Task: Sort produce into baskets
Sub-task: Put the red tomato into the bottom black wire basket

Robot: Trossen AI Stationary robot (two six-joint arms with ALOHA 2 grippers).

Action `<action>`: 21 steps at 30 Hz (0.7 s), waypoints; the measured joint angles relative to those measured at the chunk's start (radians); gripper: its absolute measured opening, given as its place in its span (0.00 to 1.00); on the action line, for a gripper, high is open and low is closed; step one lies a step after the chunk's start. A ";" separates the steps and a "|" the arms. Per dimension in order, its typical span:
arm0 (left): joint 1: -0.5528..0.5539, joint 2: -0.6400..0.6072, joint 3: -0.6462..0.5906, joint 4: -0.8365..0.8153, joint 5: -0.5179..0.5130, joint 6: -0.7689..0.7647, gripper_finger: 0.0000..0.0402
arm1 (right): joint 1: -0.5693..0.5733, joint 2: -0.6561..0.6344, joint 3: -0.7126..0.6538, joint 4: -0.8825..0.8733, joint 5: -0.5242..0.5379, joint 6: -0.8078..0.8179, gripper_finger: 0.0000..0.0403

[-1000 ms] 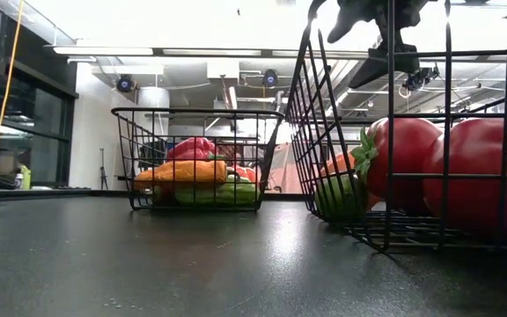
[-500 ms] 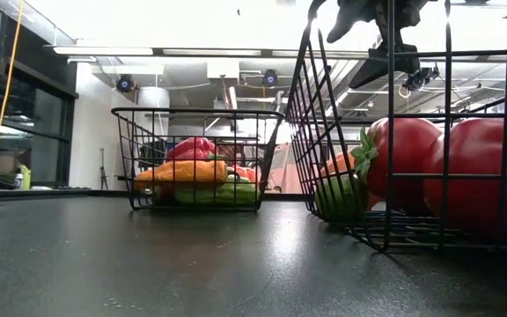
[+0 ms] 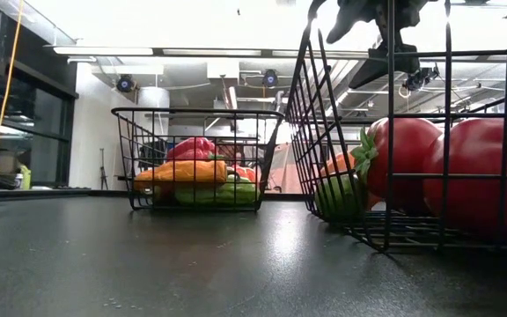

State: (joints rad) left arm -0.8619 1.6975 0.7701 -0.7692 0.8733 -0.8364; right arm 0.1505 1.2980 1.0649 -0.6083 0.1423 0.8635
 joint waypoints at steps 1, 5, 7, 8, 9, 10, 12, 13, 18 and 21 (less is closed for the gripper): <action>0.000 -0.001 -0.002 0.006 0.006 -0.010 0.97 | 0.000 0.000 0.000 0.000 0.007 0.000 0.91; 0.019 0.004 0.010 0.035 0.017 -0.046 0.97 | 0.000 0.000 0.000 0.000 0.017 0.000 0.91; 0.027 0.004 0.018 0.088 0.018 -0.049 0.97 | 0.000 0.000 0.000 0.000 0.034 0.000 0.91; 0.031 0.004 0.018 0.103 0.021 -0.053 0.97 | 0.000 0.000 0.000 0.000 0.041 0.000 0.91; 0.033 0.004 0.015 0.114 0.024 -0.068 0.97 | 0.000 0.000 0.000 0.000 0.042 0.000 0.91; 0.035 0.004 0.012 0.123 0.032 -0.085 0.97 | 0.000 0.000 0.000 0.000 0.044 0.000 0.91; 0.038 0.004 0.014 0.173 0.059 -0.112 0.97 | 0.000 0.000 0.000 0.000 0.045 0.000 0.91; 0.037 0.004 0.015 0.190 0.064 -0.126 0.97 | 0.000 0.000 0.000 -0.001 0.045 0.000 0.91; 0.009 0.004 0.014 0.195 0.022 -0.197 0.97 | 0.000 0.000 0.000 -0.001 0.046 0.000 0.91; -0.014 0.004 0.014 0.194 -0.019 -0.226 0.97 | 0.000 0.000 0.000 -0.001 0.066 -0.007 0.91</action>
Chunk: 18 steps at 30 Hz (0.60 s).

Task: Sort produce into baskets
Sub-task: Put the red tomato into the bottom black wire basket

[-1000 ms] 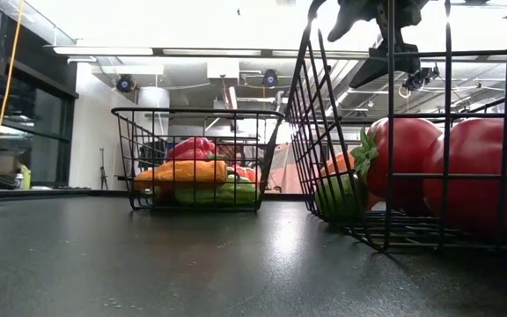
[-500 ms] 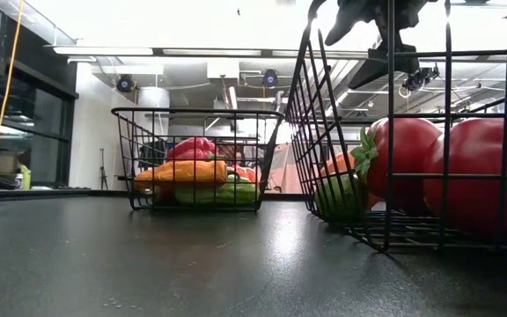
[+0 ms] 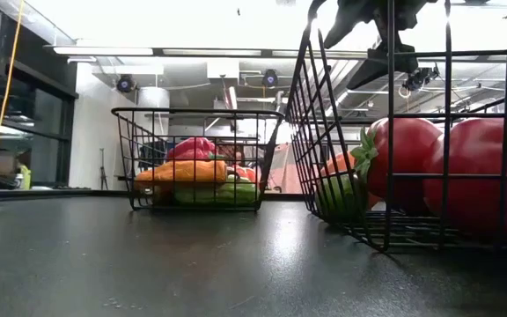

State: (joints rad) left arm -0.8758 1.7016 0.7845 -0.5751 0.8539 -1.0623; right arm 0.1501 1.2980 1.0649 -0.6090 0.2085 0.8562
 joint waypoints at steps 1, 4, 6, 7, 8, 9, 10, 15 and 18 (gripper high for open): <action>-0.007 0.000 -0.002 0.001 -0.014 -0.011 0.97 | 0.000 0.000 0.000 0.000 0.007 0.000 0.91; -0.022 0.000 -0.010 0.004 -0.022 -0.037 0.97 | 0.000 0.000 0.000 0.000 0.027 0.000 0.91; -0.028 0.000 -0.018 0.012 -0.031 -0.047 0.97 | 0.000 0.000 0.000 0.000 0.028 0.000 0.91; -0.031 0.000 -0.020 0.011 -0.041 -0.051 0.97 | 0.000 0.000 0.000 0.000 0.028 0.000 0.91; -0.033 0.000 -0.022 0.011 -0.054 -0.054 0.97 | 0.000 0.000 0.000 0.000 0.027 0.000 0.91; -0.034 0.001 -0.023 0.011 -0.062 -0.059 0.97 | 0.000 0.000 0.000 0.000 0.027 0.002 0.91; -0.033 0.002 -0.023 0.009 -0.069 -0.064 0.96 | 0.000 0.000 0.000 0.000 0.028 0.006 0.91; -0.036 0.010 -0.023 0.003 -0.081 -0.090 0.84 | 0.000 0.000 0.000 -0.003 0.028 0.029 0.91; -0.037 0.011 -0.025 0.001 -0.083 -0.090 0.73 | 0.000 0.000 0.000 -0.003 0.028 0.029 0.91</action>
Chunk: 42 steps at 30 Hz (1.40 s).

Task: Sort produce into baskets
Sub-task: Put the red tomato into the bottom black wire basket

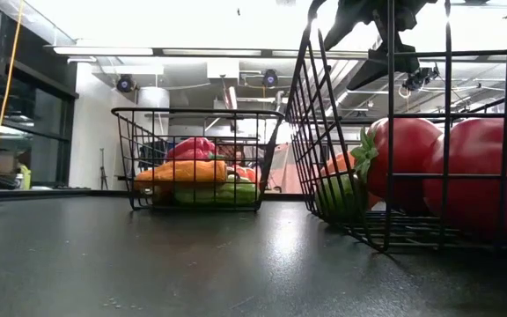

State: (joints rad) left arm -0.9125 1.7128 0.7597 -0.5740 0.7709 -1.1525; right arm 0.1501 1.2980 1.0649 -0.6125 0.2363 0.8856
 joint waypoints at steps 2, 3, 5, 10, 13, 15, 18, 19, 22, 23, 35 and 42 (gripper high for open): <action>-0.001 0.000 0.000 0.002 0.002 0.002 0.65 | 0.000 0.000 0.000 0.000 0.000 0.000 0.91; -0.003 0.000 0.000 0.004 0.004 0.007 0.62 | 0.000 0.000 0.000 0.000 0.000 0.000 0.91; -0.006 0.000 0.000 0.004 0.007 0.013 0.54 | 0.000 0.000 0.000 0.000 0.000 0.000 0.91; -0.009 0.000 0.000 0.005 0.052 0.041 0.34 | 0.000 0.000 0.000 0.000 0.000 0.000 0.91; 0.013 -0.010 0.000 0.004 0.109 0.075 0.23 | 0.000 0.000 0.000 -0.001 0.000 0.000 0.91; 0.040 -0.031 0.000 0.003 0.133 0.108 0.17 | 0.000 0.000 0.000 -0.001 -0.001 0.004 0.91; 0.104 -0.080 0.000 0.004 0.143 0.146 0.15 | 0.000 0.000 0.000 -0.001 -0.019 0.019 0.91; 0.129 -0.102 0.000 0.004 0.143 0.156 0.15 | 0.000 0.000 0.000 -0.001 -0.035 0.023 0.91; 0.228 -0.182 0.000 0.024 0.146 0.189 0.17 | 0.000 0.000 0.000 -0.005 -0.070 0.026 0.91; 0.265 -0.212 0.000 0.045 0.146 0.202 0.18 | 0.000 0.000 0.000 -0.006 -0.081 0.025 0.91; 0.789 -0.394 0.088 0.461 -0.161 0.313 0.18 | 0.000 -0.009 0.000 0.020 -0.130 0.023 0.91; 0.852 -0.259 0.317 0.460 -0.313 0.572 0.18 | 0.000 -0.073 0.063 0.077 -0.099 -0.059 0.91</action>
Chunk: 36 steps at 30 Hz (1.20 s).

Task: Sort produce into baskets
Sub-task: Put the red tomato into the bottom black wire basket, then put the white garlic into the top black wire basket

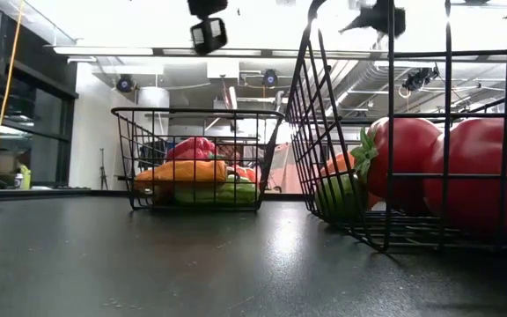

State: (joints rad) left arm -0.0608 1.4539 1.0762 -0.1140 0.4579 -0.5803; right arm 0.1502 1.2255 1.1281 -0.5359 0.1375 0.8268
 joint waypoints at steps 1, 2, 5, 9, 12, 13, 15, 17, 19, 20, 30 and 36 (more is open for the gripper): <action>-0.005 0.031 0.035 -0.004 -0.020 0.037 0.18 | 0.000 -0.013 0.021 0.001 0.022 -0.021 0.91; -0.011 0.066 0.071 0.002 -0.047 0.069 0.18 | 0.000 -0.024 0.039 -0.001 0.042 -0.036 0.91; -0.022 0.177 0.171 -0.001 -0.113 0.140 0.19 | 0.000 -0.054 0.098 -0.004 0.103 -0.088 0.91; -0.024 0.314 0.290 0.006 -0.161 0.165 0.22 | 0.000 -0.083 0.168 -0.027 0.182 -0.132 0.91; -0.017 0.397 0.361 0.005 -0.161 0.181 0.24 | 0.000 -0.089 0.205 -0.068 0.222 -0.145 0.91; -0.017 0.419 0.384 0.004 -0.161 0.181 0.25 | 0.000 -0.089 0.213 -0.079 0.231 -0.149 0.91; -0.017 0.454 0.419 -0.003 -0.160 0.178 0.29 | 0.000 -0.089 0.219 -0.095 0.241 -0.154 0.91; -0.015 0.477 0.449 -0.022 -0.158 0.196 0.34 | 0.000 -0.089 0.219 -0.093 0.241 -0.154 0.91; -0.015 0.483 0.479 -0.078 -0.157 0.230 0.41 | 0.000 -0.088 0.219 -0.104 0.241 -0.154 0.91; -0.015 0.482 0.491 -0.104 -0.158 0.247 0.44 | 0.000 -0.087 0.219 -0.107 0.241 -0.154 0.91; -0.017 0.415 0.569 -0.528 -0.200 0.319 0.76 | 0.000 -0.086 0.218 -0.111 0.287 -0.181 0.91; -0.131 0.293 0.434 -0.815 -0.334 0.332 0.77 | -0.004 -0.086 0.218 -0.112 0.288 -0.173 0.91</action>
State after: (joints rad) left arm -0.1918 1.7468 1.5098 -0.9289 0.1239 -0.2484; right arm 0.1463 1.1397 1.3457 -0.6483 0.4255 0.6542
